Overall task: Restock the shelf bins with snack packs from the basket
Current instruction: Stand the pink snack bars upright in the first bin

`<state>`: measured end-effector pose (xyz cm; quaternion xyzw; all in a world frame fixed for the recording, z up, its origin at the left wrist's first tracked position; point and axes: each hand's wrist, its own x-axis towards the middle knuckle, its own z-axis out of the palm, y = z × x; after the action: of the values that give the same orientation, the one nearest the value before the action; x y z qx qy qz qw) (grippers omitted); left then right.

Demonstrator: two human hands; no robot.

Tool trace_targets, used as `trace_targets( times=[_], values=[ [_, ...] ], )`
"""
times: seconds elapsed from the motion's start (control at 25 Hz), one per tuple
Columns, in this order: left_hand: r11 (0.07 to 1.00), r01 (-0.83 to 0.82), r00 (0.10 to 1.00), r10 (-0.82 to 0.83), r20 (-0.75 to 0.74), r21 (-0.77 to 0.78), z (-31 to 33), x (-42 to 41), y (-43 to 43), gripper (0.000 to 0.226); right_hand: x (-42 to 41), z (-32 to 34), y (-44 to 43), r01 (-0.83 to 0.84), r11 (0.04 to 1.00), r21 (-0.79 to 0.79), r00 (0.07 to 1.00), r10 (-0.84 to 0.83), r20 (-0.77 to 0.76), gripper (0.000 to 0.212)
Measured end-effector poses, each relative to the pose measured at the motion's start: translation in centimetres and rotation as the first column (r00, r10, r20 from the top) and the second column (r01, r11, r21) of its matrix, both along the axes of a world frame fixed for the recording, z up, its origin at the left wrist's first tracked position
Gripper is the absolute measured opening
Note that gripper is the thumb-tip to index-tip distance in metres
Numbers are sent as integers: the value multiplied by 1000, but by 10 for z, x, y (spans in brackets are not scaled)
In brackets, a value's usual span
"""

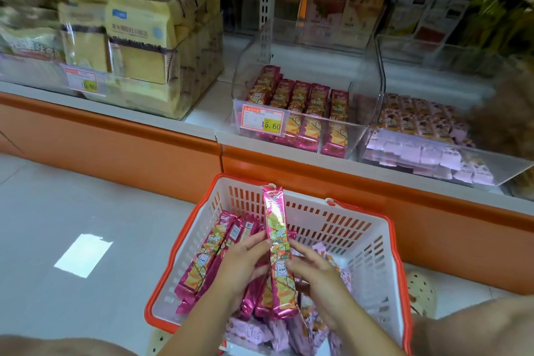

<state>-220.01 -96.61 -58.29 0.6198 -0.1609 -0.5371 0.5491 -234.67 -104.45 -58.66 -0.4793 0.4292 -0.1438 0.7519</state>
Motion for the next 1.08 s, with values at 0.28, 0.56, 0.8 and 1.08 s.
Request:
trace_targets(
  times=[0.28,0.56,0.8,1.08],
  values=[
    [917,-144,970,206,132,-371,128,40,-39,22,34,136,-31,8,945,-328,985,50,168,41],
    [961,-78,516,267,814,-266,176,126,-98,51,116,226,-143,278,777,-566,961,-216,175,40],
    [956,-19,725,214,655,-292,156,130,-109,35,169,181,-196,85,820,-566,955,-229,-189,32],
    [952,-91,746,261,613,-294,156,122,-108,27,183,183,-187,-342,753,-563,831,-37,-555,61]
  ],
)
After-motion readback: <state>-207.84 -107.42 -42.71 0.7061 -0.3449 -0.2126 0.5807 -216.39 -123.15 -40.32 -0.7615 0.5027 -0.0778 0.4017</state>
